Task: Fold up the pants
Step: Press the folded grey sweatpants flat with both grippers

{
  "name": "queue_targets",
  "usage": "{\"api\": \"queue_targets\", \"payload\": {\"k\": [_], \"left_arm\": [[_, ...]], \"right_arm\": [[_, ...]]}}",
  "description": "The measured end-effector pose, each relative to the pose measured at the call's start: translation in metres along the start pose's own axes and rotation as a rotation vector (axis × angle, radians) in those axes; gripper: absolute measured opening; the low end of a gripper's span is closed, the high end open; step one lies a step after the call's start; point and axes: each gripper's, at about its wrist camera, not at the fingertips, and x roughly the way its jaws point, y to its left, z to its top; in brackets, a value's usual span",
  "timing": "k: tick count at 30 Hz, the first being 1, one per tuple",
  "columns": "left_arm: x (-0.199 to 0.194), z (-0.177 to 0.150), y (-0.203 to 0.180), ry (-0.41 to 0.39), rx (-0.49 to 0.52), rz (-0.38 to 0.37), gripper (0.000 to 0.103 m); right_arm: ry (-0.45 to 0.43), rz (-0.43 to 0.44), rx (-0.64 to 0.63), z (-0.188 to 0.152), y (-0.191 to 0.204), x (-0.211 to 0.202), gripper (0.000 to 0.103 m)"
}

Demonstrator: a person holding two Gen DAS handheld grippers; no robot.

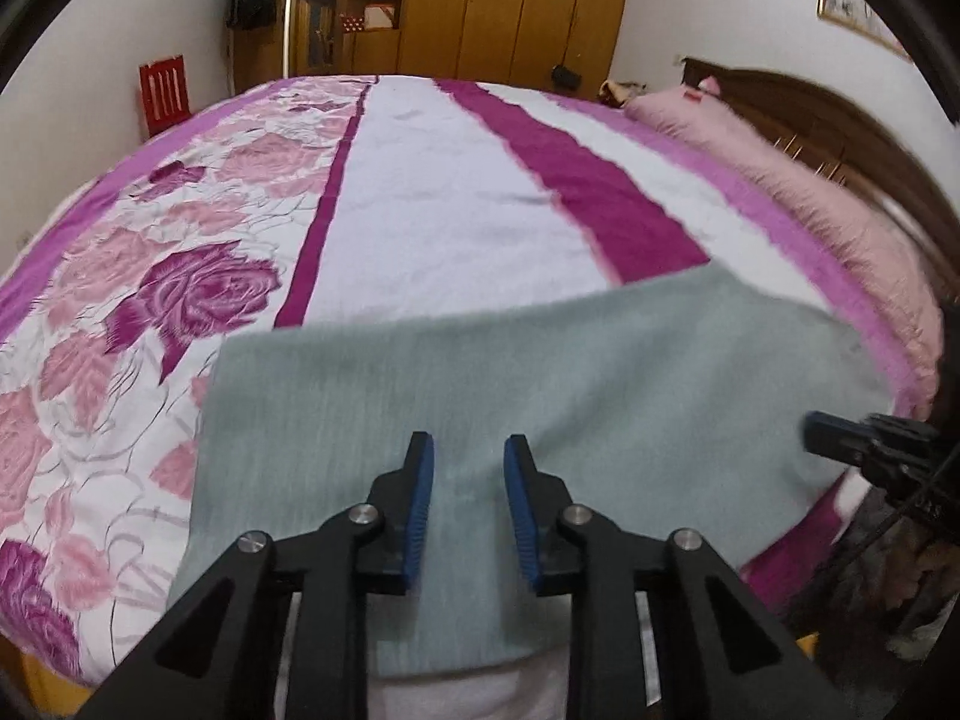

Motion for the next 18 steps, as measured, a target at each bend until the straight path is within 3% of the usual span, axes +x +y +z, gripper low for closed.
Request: {"api": "queue_targets", "payload": {"k": [3, 6, 9, 13, 16, 18], "left_arm": [[0.01, 0.014, 0.007, 0.061, -0.044, -0.01, 0.025], [0.026, 0.022, 0.025, 0.13, -0.171, -0.104, 0.024], [0.034, 0.024, 0.04, 0.115, -0.184, -0.028, 0.006], [0.029, 0.015, 0.059, 0.039, -0.177, 0.113, 0.003], [0.026, 0.011, 0.063, 0.02, -0.195, 0.114, 0.003], [0.024, 0.011, 0.056, 0.006, -0.156, 0.153, 0.003]], "right_arm": [[0.012, 0.107, 0.011, 0.038, 0.02, 0.023, 0.004], [0.155, 0.238, 0.093, 0.074, 0.035, 0.078, 0.004], [0.284, 0.273, 0.22, 0.079, 0.034, 0.127, 0.004], [0.318, 0.207, 0.194, 0.044, 0.035, 0.144, 0.001], [0.29, 0.236, 0.251, 0.029, 0.023, 0.135, 0.0], [0.282, 0.234, 0.276, 0.032, 0.022, 0.128, 0.0]]}}
